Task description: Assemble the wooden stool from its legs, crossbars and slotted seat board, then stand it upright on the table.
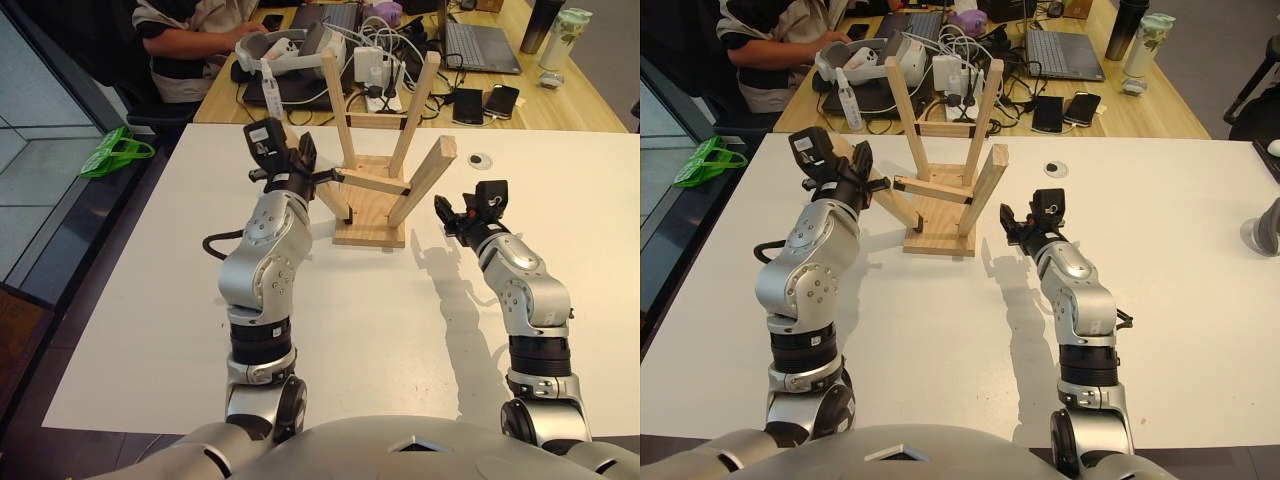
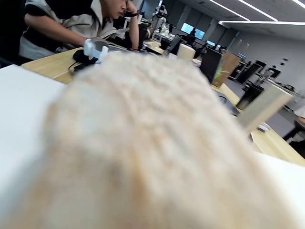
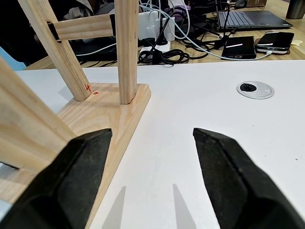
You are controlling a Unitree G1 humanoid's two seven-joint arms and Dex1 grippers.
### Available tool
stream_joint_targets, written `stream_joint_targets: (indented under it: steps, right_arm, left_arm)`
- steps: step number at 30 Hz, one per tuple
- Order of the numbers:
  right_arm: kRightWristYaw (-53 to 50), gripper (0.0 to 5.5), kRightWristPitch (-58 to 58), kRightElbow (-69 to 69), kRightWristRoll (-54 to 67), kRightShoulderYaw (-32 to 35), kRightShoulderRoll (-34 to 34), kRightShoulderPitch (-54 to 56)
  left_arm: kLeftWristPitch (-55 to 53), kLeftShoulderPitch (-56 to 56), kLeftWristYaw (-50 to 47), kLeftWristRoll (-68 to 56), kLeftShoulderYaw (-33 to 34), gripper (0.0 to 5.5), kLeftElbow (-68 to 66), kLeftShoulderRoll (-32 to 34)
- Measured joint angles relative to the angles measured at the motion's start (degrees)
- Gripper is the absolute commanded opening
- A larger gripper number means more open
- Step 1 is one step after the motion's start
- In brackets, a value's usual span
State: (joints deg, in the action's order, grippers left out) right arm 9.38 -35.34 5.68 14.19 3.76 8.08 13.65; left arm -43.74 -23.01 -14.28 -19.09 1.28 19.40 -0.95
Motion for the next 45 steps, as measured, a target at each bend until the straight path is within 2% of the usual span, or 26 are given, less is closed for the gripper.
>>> stream_joint_targets:
  steps: [6, 17, 19, 21, 25, 27, 34, 43, 45]
  right_arm:
    - [0.0, 3.16, 0.0, 0.0, 0.0, 0.2, 0.2, 0.2]
    - [-0.4, 3.16, -0.8, 3.4, 0.6, 1.3, 0.1, 1.2]
    - [-1.2, 3.16, -0.8, 7.5, 2.8, 2.5, -1.0, 4.3]
    - [-1.7, 3.16, 3.1, 13.7, 7.1, 5.0, -3.3, 11.9]
    - [-2.5, 3.16, 4.9, 17.4, 13.0, 7.5, -5.5, 16.7]
    - [-2.2, 3.16, 4.5, 17.5, 13.5, 6.2, -5.2, 16.6]
    - [-1.9, 3.16, 1.3, 18.6, 14.1, 2.4, -4.5, 13.1]
    - [3.8, 3.16, 0.4, 25.7, 19.7, -4.3, -4.4, 12.9]
    - [4.2, 3.16, 0.4, 25.6, 18.5, -5.9, -3.4, 12.7]
  left_arm:
    - [-4.9, -1.8, 5.9, 0.6, 0.5, 1.0, -3.0, 6.8]
    - [-7.4, -2.0, 6.2, 0.5, 4.0, 1.0, -2.3, 6.2]
    - [-7.4, -1.2, 6.1, 0.4, 5.4, 1.0, -1.4, 5.4]
    - [-7.3, -0.5, 6.1, 0.3, 6.6, 1.0, -0.5, 4.3]
    - [-7.0, 1.3, 6.2, 0.3, 6.9, 1.75, 0.2, 2.9]
    - [-6.7, 1.4, 6.1, 0.5, 6.8, 1.92, 0.2, 2.4]
    - [-6.7, 2.0, 5.7, 0.6, 6.9, 1.92, 1.4, 1.0]
    - [-6.2, 2.4, 5.7, 0.6, 6.6, 1.92, 2.4, -0.7]
    - [-6.1, 2.4, 5.7, 0.6, 6.5, 2.16, 2.5, -0.8]
